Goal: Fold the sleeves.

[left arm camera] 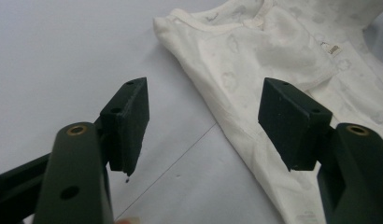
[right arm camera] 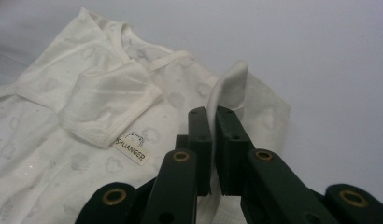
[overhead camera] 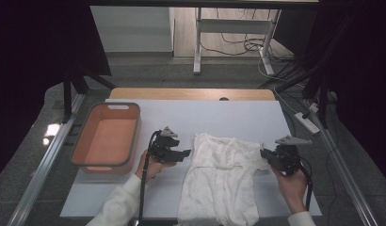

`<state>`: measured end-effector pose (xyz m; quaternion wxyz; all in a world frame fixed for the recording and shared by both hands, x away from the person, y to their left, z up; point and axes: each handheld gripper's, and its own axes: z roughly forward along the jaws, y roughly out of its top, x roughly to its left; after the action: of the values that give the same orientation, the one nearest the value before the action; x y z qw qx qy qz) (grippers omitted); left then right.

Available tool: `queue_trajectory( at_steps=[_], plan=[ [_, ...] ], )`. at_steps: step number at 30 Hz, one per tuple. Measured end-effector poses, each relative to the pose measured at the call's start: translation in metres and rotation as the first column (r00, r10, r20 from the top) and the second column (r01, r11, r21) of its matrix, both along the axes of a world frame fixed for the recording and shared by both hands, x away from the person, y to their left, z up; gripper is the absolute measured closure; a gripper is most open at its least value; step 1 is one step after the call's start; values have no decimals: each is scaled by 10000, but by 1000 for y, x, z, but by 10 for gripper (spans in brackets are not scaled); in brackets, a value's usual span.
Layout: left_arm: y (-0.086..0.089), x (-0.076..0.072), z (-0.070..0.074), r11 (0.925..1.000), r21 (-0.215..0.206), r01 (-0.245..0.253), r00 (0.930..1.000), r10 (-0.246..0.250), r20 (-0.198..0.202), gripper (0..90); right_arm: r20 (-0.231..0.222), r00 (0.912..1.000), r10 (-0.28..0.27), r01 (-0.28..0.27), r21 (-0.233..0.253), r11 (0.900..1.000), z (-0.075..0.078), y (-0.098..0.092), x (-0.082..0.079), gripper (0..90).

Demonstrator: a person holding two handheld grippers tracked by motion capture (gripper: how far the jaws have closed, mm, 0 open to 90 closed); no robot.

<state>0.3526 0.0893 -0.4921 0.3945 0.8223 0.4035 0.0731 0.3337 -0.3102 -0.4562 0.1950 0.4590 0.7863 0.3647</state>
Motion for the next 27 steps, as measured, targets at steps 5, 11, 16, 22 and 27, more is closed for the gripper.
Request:
queue_trajectory(
  at_steps=[5,11,16,22,27],
  plan=[
    [0,0,0,10000,25,29,10000,-29,7,341,47,9999,105,-105,30,9999,1,5,0,853],
    [0,2,-3,9999,135,36,9999,-34,-103,332,43,9997,223,-223,24,9997,1,8,0,853],
    [1,2,-3,9999,132,-12,9999,14,-138,331,68,9993,366,-366,-10,9993,1,11,1,853],
    [0,3,-4,9998,179,24,9999,-21,-166,330,132,9990,416,-416,46,9991,2,14,1,853],
    [0,3,-4,9999,165,3,9999,0,-173,330,147,9984,543,-546,187,9983,4,18,0,853]
  ],
)
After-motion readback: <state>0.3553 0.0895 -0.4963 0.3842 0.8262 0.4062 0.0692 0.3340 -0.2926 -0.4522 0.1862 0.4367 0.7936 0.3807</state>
